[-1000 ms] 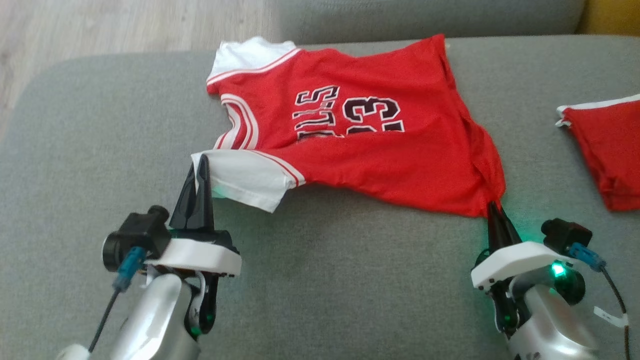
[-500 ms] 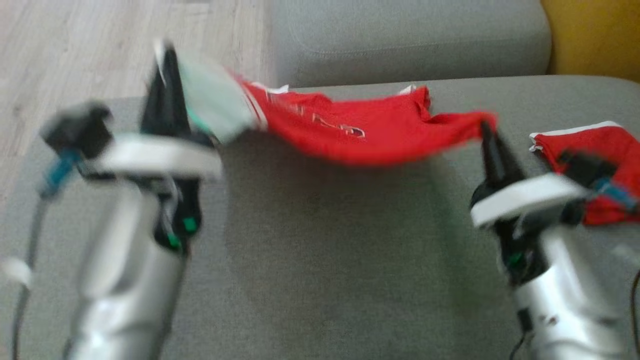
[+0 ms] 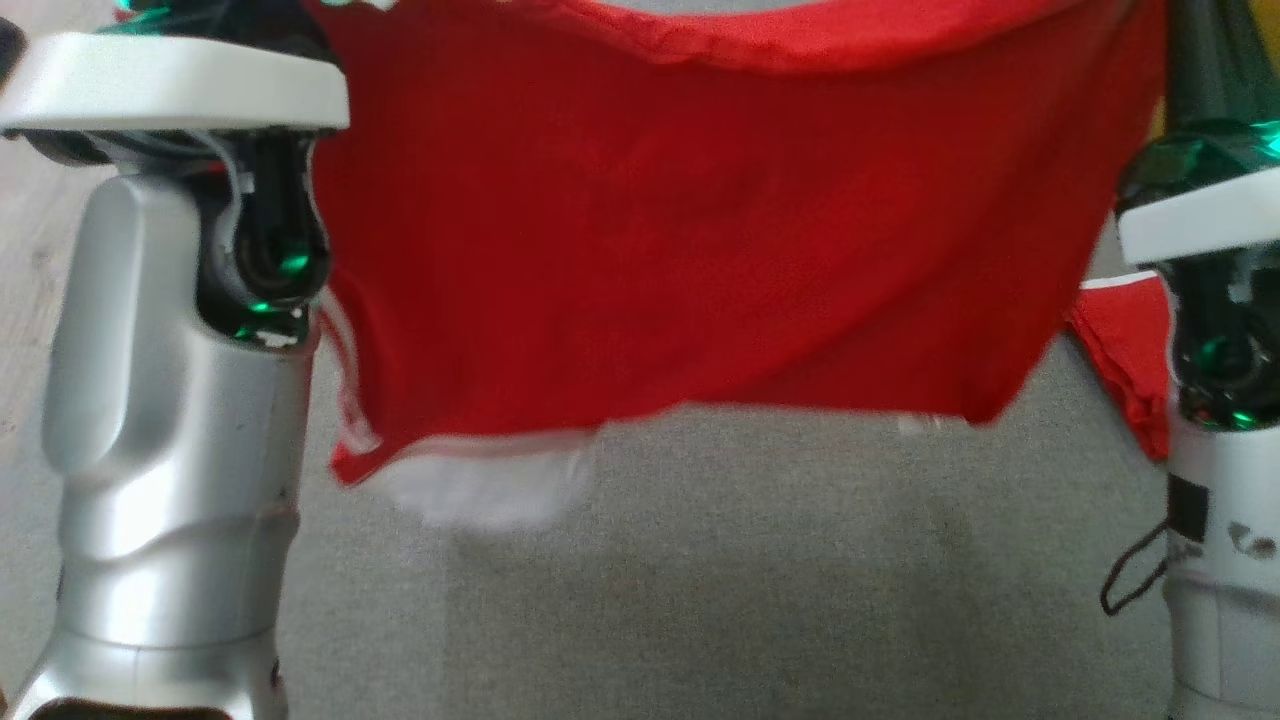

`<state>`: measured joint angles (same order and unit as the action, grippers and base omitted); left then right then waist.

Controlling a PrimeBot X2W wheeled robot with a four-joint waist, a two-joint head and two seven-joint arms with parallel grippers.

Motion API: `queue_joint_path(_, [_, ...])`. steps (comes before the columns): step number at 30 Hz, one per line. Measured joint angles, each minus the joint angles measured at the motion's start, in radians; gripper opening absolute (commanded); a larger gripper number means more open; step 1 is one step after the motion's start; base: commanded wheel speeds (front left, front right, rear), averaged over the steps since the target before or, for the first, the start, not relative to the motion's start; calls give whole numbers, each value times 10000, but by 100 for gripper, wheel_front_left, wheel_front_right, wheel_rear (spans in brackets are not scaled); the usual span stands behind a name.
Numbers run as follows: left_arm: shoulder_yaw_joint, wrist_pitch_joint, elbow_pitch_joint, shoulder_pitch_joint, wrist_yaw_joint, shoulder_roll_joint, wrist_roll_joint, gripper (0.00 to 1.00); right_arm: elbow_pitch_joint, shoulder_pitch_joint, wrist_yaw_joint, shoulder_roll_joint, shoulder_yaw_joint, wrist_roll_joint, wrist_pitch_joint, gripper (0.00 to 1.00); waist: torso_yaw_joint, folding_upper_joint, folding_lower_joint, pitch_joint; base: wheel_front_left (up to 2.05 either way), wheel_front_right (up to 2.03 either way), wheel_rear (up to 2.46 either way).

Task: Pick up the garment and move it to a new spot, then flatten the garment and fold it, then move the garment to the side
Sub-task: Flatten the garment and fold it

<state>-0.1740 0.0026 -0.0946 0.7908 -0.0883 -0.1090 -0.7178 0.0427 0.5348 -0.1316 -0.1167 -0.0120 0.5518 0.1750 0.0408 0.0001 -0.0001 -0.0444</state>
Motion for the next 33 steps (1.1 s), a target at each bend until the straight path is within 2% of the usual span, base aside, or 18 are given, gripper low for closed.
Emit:
queue_joint_path(7, [295,800,930,-334,-439,-399,-188,0,1273,-710,0,61,-219,-869,995,0,-62,0,0,401,0,0,0])
queue_joint_path(10, [366,1229,587,-203,-451,-558,-368,0,1200,-527,0,96,-339,-1032,1267,0,-108,0,1,829,0,0,0])
queue_joint_path(12, [234,1381,67,151,-420,-842,-107,0,815,-66,0,96,-397,-1076,1406,0,-157,0,2,1199,0,0,0])
queue_joint_path(15, [151,1471,-903,1290,-303,-1170,192,0,-219,1318,0,69,-242,-1229,1450,0,-257,0,3,1855,0,0,0])
queue_joint_path(18, [136,1283,-2086,2940,-102,-1304,445,0,-1651,3207,0,-221,226,-1574,1066,0,-381,0,5,2573,0,0,0])
queue_joint_path(25, [151,-416,-4650,6322,422,-1526,1221,0,-5181,7136,0,-270,740,-2067,-1396,0,-659,-1,6,4069,0,0,0])
queue_joint_path(29, [81,-1323,-5770,6871,880,-1243,1306,0,-6786,7867,0,-451,842,-2366,-2591,0,-649,-1,7,4523,0,0,0])
queue_joint_path(30, [81,-1323,-5770,6871,880,-1243,1306,0,-6786,7867,0,-451,842,-2366,-2591,0,-649,-1,7,4523,0,0,0])
queue_joint_path(33, [-274,-1647,-6554,6566,1327,-1003,1406,0,-7873,7685,0,-614,1043,-2366,-2930,0,-475,-1,2,4556,0,0,0])
